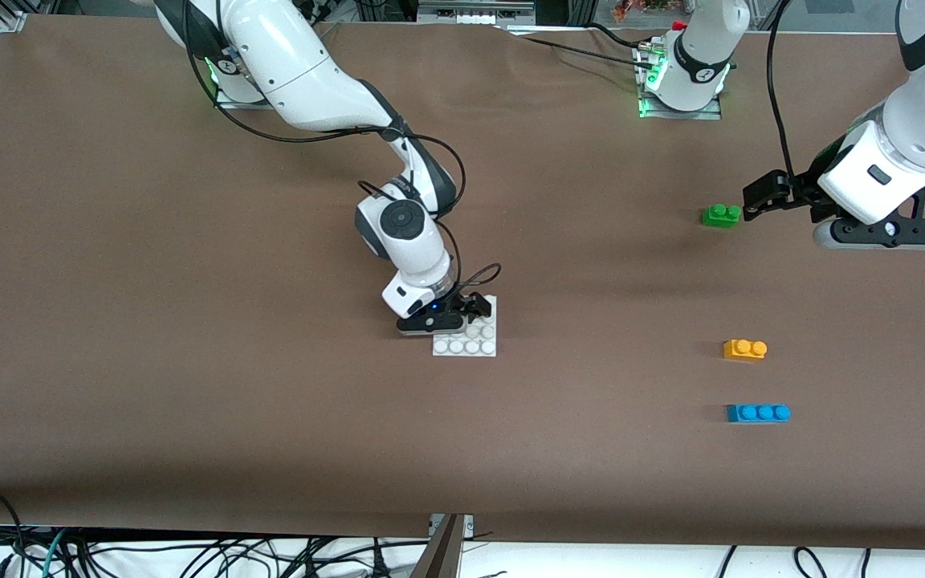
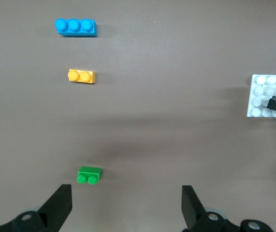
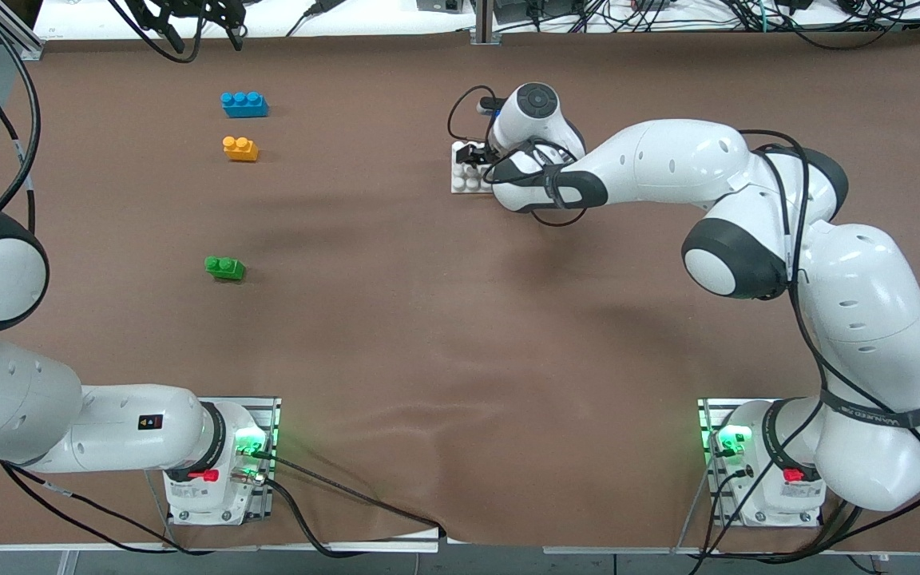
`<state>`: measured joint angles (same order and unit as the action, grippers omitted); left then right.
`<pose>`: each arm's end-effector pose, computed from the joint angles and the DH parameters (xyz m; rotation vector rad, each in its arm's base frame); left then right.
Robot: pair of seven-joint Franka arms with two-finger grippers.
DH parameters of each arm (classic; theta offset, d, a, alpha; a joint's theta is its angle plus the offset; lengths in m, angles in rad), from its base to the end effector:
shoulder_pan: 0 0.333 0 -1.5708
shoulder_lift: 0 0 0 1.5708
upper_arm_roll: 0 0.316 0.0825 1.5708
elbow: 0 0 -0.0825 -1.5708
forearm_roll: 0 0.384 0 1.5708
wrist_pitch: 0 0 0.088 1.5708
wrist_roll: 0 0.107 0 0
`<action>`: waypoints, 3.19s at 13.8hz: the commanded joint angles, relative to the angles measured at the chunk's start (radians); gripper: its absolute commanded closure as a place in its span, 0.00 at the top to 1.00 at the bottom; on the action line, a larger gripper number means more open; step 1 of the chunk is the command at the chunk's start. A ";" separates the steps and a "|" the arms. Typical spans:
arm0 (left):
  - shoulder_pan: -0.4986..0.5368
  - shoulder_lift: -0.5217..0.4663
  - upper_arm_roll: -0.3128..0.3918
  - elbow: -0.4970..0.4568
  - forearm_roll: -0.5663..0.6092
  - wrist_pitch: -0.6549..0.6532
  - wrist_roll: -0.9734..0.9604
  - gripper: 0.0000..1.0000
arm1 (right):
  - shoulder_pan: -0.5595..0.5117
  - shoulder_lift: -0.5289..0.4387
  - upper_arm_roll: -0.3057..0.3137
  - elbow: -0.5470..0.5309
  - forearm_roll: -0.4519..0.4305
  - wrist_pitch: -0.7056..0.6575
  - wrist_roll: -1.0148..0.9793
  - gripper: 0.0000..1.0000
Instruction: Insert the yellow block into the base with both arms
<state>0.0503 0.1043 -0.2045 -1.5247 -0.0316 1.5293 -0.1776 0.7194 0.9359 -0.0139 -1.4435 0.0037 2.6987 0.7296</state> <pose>0.5730 -0.0866 0.5848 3.1012 0.0367 -0.1628 0.5660 0.4849 0.1593 -2.9157 0.0288 -0.3616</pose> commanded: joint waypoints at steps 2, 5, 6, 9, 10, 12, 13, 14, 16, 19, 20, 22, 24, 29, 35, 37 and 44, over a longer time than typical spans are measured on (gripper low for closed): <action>-0.003 0.012 -0.003 0.029 0.024 -0.021 0.009 1.00 | 0.018 0.041 -0.001 0.041 0.015 0.006 0.005 1.00; -0.003 0.014 -0.003 0.029 0.024 -0.021 0.009 1.00 | 0.014 0.032 -0.008 0.055 0.007 0.003 -0.003 1.00; -0.003 0.012 -0.003 0.029 0.024 -0.021 0.009 1.00 | 0.014 0.032 -0.011 0.083 0.004 -0.008 -0.006 1.00; -0.003 0.012 -0.003 0.029 0.024 -0.021 0.010 1.00 | 0.014 0.027 -0.027 0.207 -0.001 -0.194 -0.009 1.00; -0.003 0.012 -0.003 0.029 0.024 -0.021 0.010 1.00 | 0.014 0.023 -0.037 0.256 -0.011 -0.254 -0.010 1.00; -0.003 0.012 -0.003 0.029 0.024 -0.021 0.010 1.00 | 0.008 0.008 -0.043 0.296 -0.016 -0.309 -0.013 1.00; -0.003 0.014 -0.001 0.029 0.024 -0.021 0.010 1.00 | 0.005 -0.009 -0.052 0.298 -0.016 -0.319 -0.016 1.00; -0.003 0.012 -0.001 0.029 0.024 -0.021 0.012 1.00 | -0.006 -0.032 -0.067 0.296 -0.014 -0.329 -0.042 1.00; 0.000 0.014 0.000 0.029 0.024 -0.020 0.012 1.00 | -0.043 -0.058 -0.075 0.298 -0.014 -0.373 -0.114 1.00; 0.014 0.057 0.011 0.031 0.019 -0.014 0.012 1.00 | -0.151 -0.121 -0.070 0.298 -0.010 -0.465 -0.267 1.00; 0.029 0.067 0.020 0.031 0.021 -0.012 0.013 1.00 | -0.187 -0.138 -0.072 0.296 -0.007 -0.499 -0.323 1.00; 0.054 0.081 0.034 0.040 0.025 -0.012 0.013 1.00 | -0.266 -0.172 -0.061 0.296 -0.002 -0.546 -0.413 1.00; 0.069 0.104 0.036 0.049 0.045 -0.005 0.015 1.00 | -0.288 -0.198 -0.063 0.296 -0.001 -0.586 -0.414 1.00; 0.131 0.241 0.050 0.054 0.087 0.162 0.174 1.00 | -0.325 -0.325 -0.136 0.292 -0.001 -0.712 -0.424 1.00; 0.168 0.419 0.059 0.041 0.101 0.340 0.297 1.00 | -0.412 -0.579 -0.136 0.137 -0.010 -0.715 -0.426 1.00; 0.161 0.465 0.059 0.035 0.102 0.391 0.314 1.00 | -0.431 -0.675 -0.136 0.059 -0.011 -0.756 -0.424 1.00; 0.154 0.523 0.056 -0.132 0.180 0.674 0.432 1.00 | -0.547 -0.749 -0.116 0.052 -0.024 -0.974 -0.588 1.00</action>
<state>0.2058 0.6449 -0.1467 -1.5815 0.1153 2.1268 0.2214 0.2302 0.2142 -0.1570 -1.3586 -0.0162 1.7347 0.2452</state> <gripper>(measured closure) 0.000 0.000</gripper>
